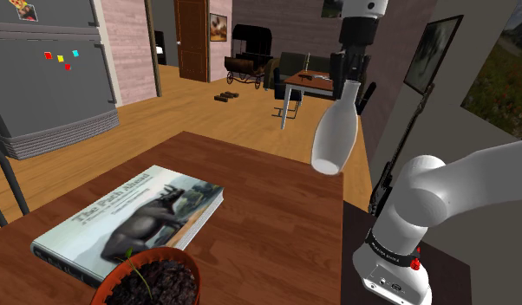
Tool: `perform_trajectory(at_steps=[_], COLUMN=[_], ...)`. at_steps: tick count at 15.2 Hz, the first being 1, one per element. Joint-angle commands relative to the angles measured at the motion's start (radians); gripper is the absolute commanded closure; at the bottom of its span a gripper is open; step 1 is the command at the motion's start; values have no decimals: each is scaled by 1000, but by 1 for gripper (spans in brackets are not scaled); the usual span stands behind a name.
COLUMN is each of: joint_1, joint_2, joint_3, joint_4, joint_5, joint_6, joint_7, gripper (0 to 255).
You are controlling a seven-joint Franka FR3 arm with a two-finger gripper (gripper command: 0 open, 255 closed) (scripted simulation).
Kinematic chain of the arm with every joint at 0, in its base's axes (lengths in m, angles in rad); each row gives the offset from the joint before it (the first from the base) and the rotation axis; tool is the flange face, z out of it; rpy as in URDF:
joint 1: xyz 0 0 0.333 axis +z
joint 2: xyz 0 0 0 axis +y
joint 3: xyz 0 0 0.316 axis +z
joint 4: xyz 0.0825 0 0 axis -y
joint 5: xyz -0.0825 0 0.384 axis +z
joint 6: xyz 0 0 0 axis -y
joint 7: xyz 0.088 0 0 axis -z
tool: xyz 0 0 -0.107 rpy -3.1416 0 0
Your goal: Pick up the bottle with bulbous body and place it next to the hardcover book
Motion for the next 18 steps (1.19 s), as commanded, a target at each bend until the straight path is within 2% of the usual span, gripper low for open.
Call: perform_trajectory(at_steps=[1,13,18], joint_1=[0,-4,-7], joint_2=[14,118,254], joint_3=[-1,-4,34], joint_4=[38,283,377], joint_5=[-1,-5,10], joint_6=[-24,-165,-121], joint_7=[1,9,45], gripper=[255,255,255])
